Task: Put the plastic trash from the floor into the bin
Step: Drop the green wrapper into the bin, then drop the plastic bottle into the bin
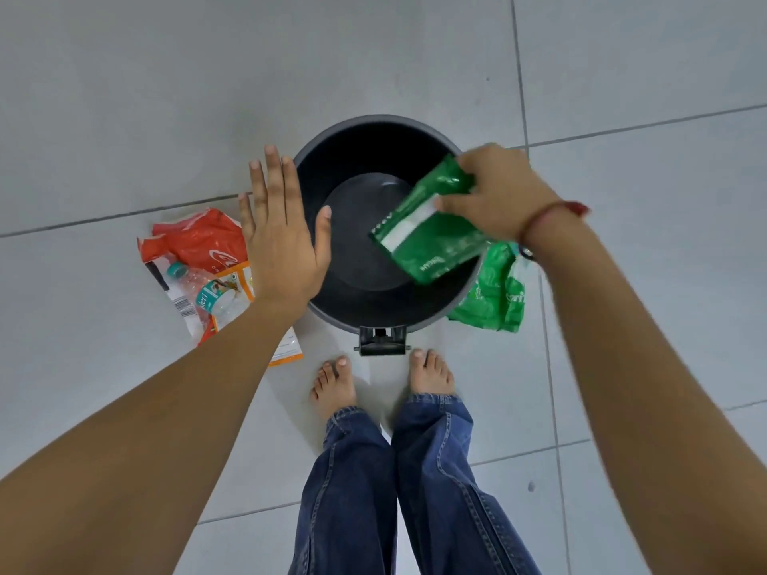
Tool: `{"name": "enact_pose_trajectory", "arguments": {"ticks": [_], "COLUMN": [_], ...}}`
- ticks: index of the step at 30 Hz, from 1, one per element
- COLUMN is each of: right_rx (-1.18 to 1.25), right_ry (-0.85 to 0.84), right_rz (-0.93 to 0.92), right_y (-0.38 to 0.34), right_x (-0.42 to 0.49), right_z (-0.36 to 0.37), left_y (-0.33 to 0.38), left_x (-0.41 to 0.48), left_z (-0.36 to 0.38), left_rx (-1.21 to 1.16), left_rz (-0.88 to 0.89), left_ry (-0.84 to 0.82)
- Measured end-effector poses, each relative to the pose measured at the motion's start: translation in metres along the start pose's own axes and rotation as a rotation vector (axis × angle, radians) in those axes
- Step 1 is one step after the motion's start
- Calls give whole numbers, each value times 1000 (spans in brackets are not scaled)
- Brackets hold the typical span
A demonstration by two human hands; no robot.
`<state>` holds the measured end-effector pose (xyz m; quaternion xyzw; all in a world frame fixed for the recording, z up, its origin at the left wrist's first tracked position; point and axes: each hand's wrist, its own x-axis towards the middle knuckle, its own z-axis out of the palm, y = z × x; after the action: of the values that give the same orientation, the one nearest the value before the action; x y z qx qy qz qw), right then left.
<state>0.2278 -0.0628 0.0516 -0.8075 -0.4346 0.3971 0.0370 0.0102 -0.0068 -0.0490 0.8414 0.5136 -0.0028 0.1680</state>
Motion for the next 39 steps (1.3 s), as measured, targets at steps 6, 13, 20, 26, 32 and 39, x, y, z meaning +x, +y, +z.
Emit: {"name": "enact_pose_trajectory", "arguments": {"ticks": [6, 13, 20, 26, 32, 39], "right_rx": [-384, 211, -65, -264, 54, 327], "right_ry": [-258, 657, 336, 163, 684, 817], "right_rz": [-139, -285, 481, 624, 529, -106], "right_y": [-19, 5, 150, 170, 127, -10], "right_x": [73, 13, 47, 79, 55, -22], "right_z": [77, 57, 101, 129, 84, 90], "left_y": [1, 2, 2, 2, 4, 5], "left_x": [0, -1, 1, 2, 1, 2], "left_z": [1, 0, 5, 10, 10, 8], "left_rx": [24, 63, 70, 86, 104, 90], "left_rz": [11, -2, -25, -30, -44, -47], "left_ry": [20, 2, 22, 48, 46, 50]}}
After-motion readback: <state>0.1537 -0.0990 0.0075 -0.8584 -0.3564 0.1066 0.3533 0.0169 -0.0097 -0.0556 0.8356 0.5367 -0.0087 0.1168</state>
